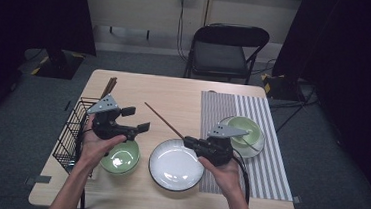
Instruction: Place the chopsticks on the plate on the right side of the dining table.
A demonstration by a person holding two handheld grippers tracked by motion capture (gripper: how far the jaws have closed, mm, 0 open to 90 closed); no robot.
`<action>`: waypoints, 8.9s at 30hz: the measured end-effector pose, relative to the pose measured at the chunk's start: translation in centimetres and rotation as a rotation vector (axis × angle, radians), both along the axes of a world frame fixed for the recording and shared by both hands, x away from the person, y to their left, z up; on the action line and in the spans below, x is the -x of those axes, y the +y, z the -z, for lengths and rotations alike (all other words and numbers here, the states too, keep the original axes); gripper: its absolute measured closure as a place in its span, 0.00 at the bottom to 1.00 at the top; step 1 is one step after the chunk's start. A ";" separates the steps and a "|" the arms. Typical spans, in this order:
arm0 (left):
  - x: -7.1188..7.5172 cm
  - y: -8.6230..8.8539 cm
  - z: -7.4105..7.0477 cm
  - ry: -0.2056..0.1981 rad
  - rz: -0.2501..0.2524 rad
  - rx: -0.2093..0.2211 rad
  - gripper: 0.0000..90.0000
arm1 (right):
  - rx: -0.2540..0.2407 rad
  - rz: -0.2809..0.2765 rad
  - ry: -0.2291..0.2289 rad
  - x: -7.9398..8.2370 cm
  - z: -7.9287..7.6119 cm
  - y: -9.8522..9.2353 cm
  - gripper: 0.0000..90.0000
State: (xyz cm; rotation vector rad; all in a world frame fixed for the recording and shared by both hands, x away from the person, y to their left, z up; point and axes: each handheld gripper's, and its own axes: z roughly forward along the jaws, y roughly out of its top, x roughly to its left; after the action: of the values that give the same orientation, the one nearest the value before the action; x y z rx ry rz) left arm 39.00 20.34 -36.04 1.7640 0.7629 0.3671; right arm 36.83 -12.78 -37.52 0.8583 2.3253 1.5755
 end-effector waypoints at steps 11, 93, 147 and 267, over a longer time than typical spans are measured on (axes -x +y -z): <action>0.6 -0.7 2.1 0.052 0.029 -0.068 0.19 | 0.020 0.075 -0.012 -0.3 -0.6 -2.6 0.94; 1.8 -0.3 3.3 0.098 0.034 -0.113 0.18 | 0.216 0.586 0.141 -7.3 4.2 -21.2 0.94; 1.7 -0.3 3.8 0.112 0.029 -0.128 0.18 | 0.297 0.562 0.193 -7.4 8.1 -20.7 0.94; -4.3 11.9 -1.6 0.088 -0.217 -0.133 0.56 | 0.151 0.254 -0.023 2.5 3.4 -6.6 0.68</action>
State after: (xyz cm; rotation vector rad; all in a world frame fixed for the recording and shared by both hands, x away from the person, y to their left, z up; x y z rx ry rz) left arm 43.33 32.23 -34.48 1.8361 1.0172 0.4975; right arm 34.31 -19.41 -40.91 1.0442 2.1848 1.2833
